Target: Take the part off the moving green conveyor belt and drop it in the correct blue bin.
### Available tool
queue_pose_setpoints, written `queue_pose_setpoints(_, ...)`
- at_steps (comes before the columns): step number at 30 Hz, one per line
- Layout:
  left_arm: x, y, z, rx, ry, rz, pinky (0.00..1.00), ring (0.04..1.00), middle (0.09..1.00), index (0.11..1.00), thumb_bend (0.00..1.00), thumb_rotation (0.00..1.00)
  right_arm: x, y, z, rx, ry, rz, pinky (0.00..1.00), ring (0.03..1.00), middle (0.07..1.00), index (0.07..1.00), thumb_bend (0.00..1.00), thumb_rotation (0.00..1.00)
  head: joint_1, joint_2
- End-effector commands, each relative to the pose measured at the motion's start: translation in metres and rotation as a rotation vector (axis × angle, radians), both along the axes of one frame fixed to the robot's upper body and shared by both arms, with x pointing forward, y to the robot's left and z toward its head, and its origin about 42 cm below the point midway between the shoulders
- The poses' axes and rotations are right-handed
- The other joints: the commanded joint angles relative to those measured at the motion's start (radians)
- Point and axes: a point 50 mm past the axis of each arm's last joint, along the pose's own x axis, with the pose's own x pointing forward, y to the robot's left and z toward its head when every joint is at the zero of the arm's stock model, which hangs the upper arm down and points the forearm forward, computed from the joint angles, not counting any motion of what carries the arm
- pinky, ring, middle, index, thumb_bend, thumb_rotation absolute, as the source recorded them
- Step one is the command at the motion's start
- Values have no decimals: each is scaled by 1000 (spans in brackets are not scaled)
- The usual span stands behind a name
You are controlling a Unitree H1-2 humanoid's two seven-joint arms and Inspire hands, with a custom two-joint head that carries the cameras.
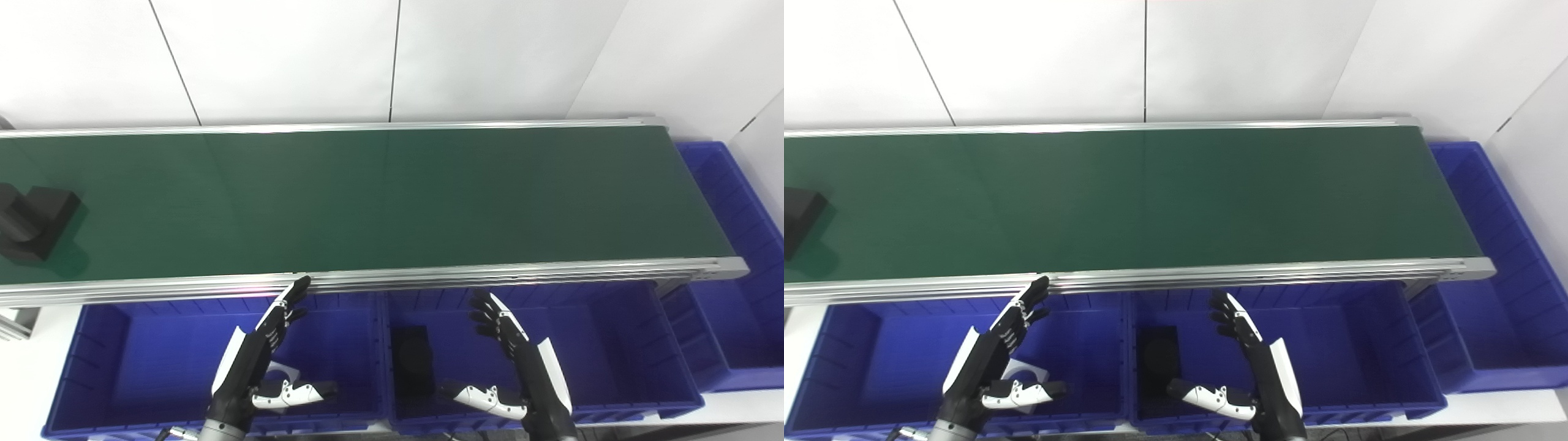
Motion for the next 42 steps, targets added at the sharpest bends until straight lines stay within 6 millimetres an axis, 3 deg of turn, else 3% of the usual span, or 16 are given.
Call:
queue_pose_setpoints(1, 5, -1, 7, -9, -61, 0, 883, 949, 957, 923, 880, 310, 2, 1, 6, 8, -54, 2, 810, 844, 876, 911, 845, 404, 1, -2)
queue_pose_setpoints(19, 3, -3, 6, -8, -61, 12, 888, 951, 954, 918, 875, 291, 6, 2, 7, -6, -70, 12, 808, 847, 879, 916, 841, 418, 17, -13)
queue_pose_setpoints(20, 3, -4, 5, -6, -57, 12, 889, 951, 955, 918, 875, 292, 6, 1, 5, -7, -68, 12, 803, 845, 878, 915, 843, 425, 68, -39)
queue_pose_setpoints(21, 3, -4, 3, -5, -53, 12, 889, 950, 956, 919, 877, 298, 5, 0, 4, -6, -67, 13, 795, 847, 881, 915, 844, 424, 68, -39)
queue_pose_setpoints(22, 3, -6, 2, -4, -49, 12, 883, 944, 956, 919, 884, 307, 5, -2, 2, -9, -66, 15, 779, 844, 882, 917, 838, 422, 138, -68)
queue_pose_setpoints(23, 3, -8, 1, -3, -45, 11, 882, 943, 956, 918, 886, 308, 4, -4, 1, -12, -67, 18, 777, 843, 882, 917, 838, 422, 138, -68)
queue_pose_setpoints(24, 3, -10, -1, -4, -41, 9, 877, 941, 957, 917, 889, 308, 3, -7, -1, -9, -65, 22, 767, 837, 881, 919, 833, 423, 219, -102)
queue_pose_setpoints(25, 2, -12, -2, -2, -37, 3, 868, 937, 956, 911, 892, 300, 3, -10, -4, -8, -64, 22, 767, 836, 884, 923, 825, 417, 233, -109)
queue_pose_setpoints(26, 2, -14, -4, 2, -34, -3, 856, 932, 954, 902, 893, 296, 2, -14, -6, -8, -60, 22, 769, 834, 886, 926, 821, 419, 307, -143)
queue_pose_setpoints(27, 2, -16, -5, 4, -32, -7, 846, 928, 951, 896, 896, 296, 1, -16, -8, -7, -58, 21, 767, 838, 890, 930, 820, 425, 307, -143)
queue_pose_setpoints(28, 3, -18, -6, 13, -31, -12, 842, 926, 950, 894, 897, 297, 0, -19, -9, 5, -48, 17, 767, 839, 891, 932, 820, 427, 362, -175)
queue_pose_setpoints(29, 4, -19, -7, 20, -31, -15, 807, 904, 938, 884, 916, 307, 0, -21, -10, 16, -41, 15, 829, 875, 913, 956, 798, 399, 369, -179)
queue_pose_setpoints(32, 5, -24, -9, 53, -45, -8, 777, 873, 911, 867, 943, 326, -4, -26, -15, 36, -24, -22, 857, 904, 931, 978, 763, 306, 413, -216)
queue_pose_setpoints(34, 5, -26, -11, 55, -44, -1, 776, 861, 894, 851, 968, 317, -7, -29, -18, 25, -20, -37, 846, 916, 939, 986, 730, 157, 416, -223)
queue_pose_setpoints(38, 6, -29, -11, 46, -46, 8, 764, 849, 880, 838, 975, 273, -9, -31, -21, 20, -23, -41, 909, 933, 946, 996, 701, 65, 413, -224)
queue_pose_setpoints(42, 6, -29, -11, 46, -48, 11, 752, 845, 876, 832, 986, 255, -10, -31, -19, 26, -24, -37, 849, 912, 948, 1000, 675, 7, 406, -221)
